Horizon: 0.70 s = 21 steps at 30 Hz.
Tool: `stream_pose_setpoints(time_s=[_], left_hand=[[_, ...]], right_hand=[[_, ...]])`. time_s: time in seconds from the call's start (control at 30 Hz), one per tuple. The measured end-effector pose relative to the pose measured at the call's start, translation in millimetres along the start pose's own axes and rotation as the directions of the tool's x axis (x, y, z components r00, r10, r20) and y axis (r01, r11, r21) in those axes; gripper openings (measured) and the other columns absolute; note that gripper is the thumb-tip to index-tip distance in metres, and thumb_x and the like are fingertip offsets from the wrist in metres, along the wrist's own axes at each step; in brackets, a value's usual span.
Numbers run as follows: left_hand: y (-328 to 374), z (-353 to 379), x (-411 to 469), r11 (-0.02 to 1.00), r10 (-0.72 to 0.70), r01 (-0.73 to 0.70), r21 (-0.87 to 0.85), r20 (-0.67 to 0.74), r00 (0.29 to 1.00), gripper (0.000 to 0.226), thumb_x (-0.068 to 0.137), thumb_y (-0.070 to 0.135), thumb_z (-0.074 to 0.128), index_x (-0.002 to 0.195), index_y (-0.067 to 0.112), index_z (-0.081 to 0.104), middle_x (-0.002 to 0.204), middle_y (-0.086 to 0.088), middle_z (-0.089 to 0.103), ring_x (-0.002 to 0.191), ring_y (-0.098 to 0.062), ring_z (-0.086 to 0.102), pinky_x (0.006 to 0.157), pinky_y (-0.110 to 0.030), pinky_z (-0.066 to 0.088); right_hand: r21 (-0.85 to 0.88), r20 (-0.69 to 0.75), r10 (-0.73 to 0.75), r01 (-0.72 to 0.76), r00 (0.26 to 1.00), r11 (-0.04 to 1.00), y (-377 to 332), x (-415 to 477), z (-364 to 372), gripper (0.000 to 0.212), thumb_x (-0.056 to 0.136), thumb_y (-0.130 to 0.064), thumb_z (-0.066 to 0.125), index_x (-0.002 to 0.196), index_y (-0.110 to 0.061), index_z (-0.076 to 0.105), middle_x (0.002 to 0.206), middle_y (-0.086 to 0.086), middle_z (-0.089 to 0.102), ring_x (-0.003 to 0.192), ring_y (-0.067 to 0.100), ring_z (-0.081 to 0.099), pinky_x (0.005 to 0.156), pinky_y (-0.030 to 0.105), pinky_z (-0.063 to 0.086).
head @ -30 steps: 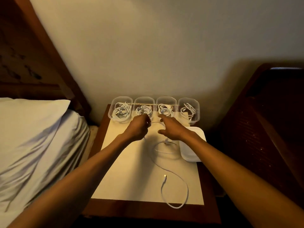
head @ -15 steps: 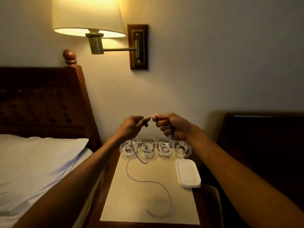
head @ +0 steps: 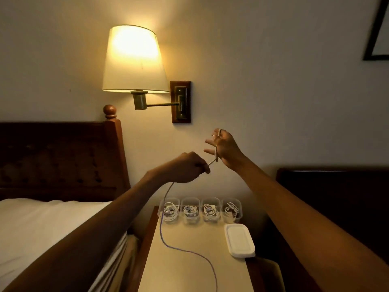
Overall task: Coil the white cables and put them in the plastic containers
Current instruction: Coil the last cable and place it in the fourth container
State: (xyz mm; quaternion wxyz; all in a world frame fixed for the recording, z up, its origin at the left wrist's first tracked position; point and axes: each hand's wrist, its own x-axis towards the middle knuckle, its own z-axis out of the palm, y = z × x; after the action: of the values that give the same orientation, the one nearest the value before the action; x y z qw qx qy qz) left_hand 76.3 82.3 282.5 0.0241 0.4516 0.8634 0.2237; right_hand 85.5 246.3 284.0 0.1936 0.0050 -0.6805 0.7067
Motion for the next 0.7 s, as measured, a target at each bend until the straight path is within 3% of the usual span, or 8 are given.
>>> stream_pose_setpoints(time_s=[0.1,0.23,0.33,0.43,0.57,0.7], left_hand=[[13.4,-24.9,-5.2,0.986,0.054,-0.049,0.160,-0.026,0.998,0.021,0.098,0.020,0.056,0.108,0.018,0.074,0.092,0.007,0.069,0.080,-0.010,0.062,0.068,-0.020,0.046],[20.1,-52.8,-8.6,0.967,0.152,-0.132,0.218,-0.081,0.985,0.012,0.092,0.018,0.065,0.097,0.018,0.076,0.083,0.012,0.069,0.076,-0.002,0.063,0.064,-0.009,0.042],[17.0,-74.2,-8.9,0.965,0.204,-0.166,0.203,-0.187,0.961,0.008,0.088,0.019,0.071,0.094,0.017,0.076,0.080,0.013,0.068,0.072,0.004,0.063,0.064,-0.005,0.043],[3.4,-87.6,-9.5,0.975,0.212,-0.193,0.107,-0.221,0.952,0.011,0.086,0.020,0.074,0.094,0.015,0.077,0.086,0.007,0.073,0.079,-0.002,0.067,0.071,-0.015,0.050],[-1.1,-93.1,-15.9,0.963,0.251,-0.267,-0.036,-0.243,0.937,0.012,0.085,0.016,0.074,0.096,0.010,0.076,0.088,0.005,0.074,0.080,-0.001,0.068,0.071,-0.014,0.052],[1.0,-93.1,-18.7,0.936,0.253,-0.300,-0.182,-0.240,0.937,0.015,0.088,0.014,0.071,0.098,0.004,0.074,0.086,0.005,0.071,0.064,0.001,0.060,0.053,-0.010,0.040]], right_hand=[[-0.224,0.088,0.040,-0.019,0.995,0.974,2.1,-8.3,0.0,0.044,0.105,-0.007,0.033,0.148,-0.002,0.025,0.148,0.023,0.035,0.136,0.038,0.040,0.104,0.051,0.043],[-0.409,0.299,0.184,-0.049,0.936,0.911,1.2,-18.2,2.2,0.037,0.106,-0.013,0.031,0.140,0.001,0.038,0.144,0.019,0.042,0.121,0.035,0.056,0.092,0.041,0.053],[-0.321,0.422,0.285,-0.152,0.860,0.935,1.7,-25.6,3.2,0.035,0.105,-0.011,0.033,0.136,0.004,0.040,0.136,0.024,0.049,0.099,0.033,0.067,0.082,0.031,0.058],[-0.238,0.513,0.285,-0.184,0.810,0.954,-3.4,-30.7,4.2,0.035,0.105,-0.012,0.030,0.133,0.005,0.044,0.120,0.023,0.063,0.090,0.029,0.070,0.080,0.030,0.058],[-0.213,0.560,0.346,-0.273,0.753,0.938,-4.0,-33.8,7.9,0.038,0.105,-0.015,0.025,0.126,0.008,0.048,0.115,0.021,0.065,0.096,0.030,0.068,0.089,0.033,0.055],[-0.158,0.596,0.329,-0.295,0.733,0.942,-1.2,-34.2,10.2,0.037,0.105,-0.014,0.026,0.122,0.007,0.052,0.117,0.020,0.066,0.104,0.031,0.067,0.097,0.035,0.051]])
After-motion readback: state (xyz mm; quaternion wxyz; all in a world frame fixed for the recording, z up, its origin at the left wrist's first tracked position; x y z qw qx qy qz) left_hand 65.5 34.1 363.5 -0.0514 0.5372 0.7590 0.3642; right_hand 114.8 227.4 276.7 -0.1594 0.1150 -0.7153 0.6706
